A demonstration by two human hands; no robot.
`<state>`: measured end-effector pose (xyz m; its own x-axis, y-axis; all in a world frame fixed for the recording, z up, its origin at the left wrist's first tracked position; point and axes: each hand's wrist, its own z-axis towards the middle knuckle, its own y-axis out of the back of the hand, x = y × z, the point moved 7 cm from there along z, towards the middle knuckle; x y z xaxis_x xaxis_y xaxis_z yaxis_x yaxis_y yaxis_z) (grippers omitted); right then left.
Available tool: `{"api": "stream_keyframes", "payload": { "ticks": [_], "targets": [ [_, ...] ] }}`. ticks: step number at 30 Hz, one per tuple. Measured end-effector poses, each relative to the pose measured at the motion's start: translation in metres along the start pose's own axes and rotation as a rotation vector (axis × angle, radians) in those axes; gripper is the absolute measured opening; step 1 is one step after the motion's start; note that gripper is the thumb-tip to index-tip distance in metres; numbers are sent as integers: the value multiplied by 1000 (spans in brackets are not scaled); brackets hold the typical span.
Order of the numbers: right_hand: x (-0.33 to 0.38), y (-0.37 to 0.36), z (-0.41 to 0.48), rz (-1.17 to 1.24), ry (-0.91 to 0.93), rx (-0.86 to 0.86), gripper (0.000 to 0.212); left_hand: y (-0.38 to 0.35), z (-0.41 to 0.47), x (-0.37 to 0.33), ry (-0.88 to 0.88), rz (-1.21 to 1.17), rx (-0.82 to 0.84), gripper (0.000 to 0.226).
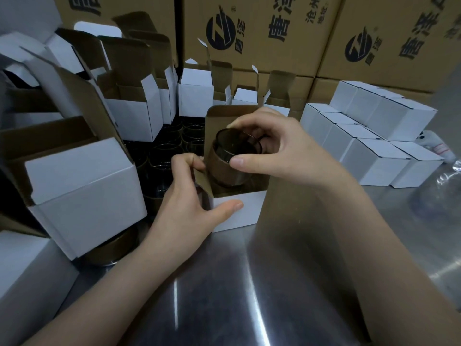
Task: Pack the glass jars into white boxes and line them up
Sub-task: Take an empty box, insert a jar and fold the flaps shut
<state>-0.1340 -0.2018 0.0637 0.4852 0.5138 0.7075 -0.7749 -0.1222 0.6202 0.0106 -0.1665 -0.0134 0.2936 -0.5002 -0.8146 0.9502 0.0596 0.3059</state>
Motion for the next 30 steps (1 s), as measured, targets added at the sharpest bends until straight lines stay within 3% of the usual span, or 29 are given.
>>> {"api": "stream_keyframes", "payload": {
  "ticks": [10, 30],
  "targets": [
    [7, -5, 0, -331, -24, -20, 51, 0, -1, 1, 4, 38, -23, 64],
    [3, -15, 1, -558, -82, -7, 57, 0, 0, 5, 8, 64, -35, 66]
  ]
}}
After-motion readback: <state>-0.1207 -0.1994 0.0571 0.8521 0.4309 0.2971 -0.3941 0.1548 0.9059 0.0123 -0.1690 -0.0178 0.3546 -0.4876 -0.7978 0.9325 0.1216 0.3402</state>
